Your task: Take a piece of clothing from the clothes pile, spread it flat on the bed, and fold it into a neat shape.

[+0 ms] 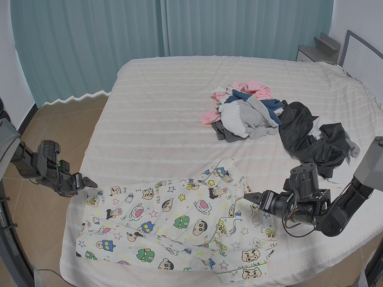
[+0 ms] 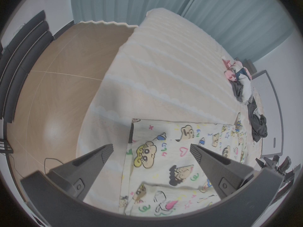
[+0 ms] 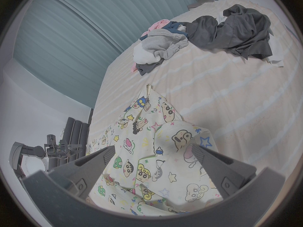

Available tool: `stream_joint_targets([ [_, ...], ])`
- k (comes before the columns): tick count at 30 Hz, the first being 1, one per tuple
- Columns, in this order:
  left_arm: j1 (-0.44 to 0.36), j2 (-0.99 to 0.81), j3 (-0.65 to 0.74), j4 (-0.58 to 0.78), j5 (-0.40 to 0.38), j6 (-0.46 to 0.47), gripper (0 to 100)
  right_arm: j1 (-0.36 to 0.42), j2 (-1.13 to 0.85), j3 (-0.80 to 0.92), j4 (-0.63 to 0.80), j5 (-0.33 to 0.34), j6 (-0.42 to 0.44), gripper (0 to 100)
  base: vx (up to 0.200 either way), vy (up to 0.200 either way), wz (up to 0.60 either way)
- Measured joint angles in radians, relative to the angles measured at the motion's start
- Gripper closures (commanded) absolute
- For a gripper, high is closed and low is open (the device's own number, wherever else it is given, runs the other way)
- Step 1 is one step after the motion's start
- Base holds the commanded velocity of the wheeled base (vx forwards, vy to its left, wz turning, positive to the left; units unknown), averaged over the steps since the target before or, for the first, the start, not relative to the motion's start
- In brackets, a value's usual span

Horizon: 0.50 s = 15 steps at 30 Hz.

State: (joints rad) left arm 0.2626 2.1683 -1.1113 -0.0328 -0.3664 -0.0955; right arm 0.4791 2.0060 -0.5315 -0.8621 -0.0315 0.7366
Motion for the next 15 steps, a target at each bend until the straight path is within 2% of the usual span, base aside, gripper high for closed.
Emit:
stream_joint_targets([
  [9,-0.024,0.147,-0.087,-0.037,-0.008,0.012,0,0.021,0.023,-0.007,0.003,-0.001,0.003,0,0.000,0.000,0.00],
  [15,-0.038,0.180,-0.098,-0.072,-0.026,-0.031,0,0.031,0.031,-0.007,0.004,-0.003,0.006,0,0.000,0.000,0.00],
])
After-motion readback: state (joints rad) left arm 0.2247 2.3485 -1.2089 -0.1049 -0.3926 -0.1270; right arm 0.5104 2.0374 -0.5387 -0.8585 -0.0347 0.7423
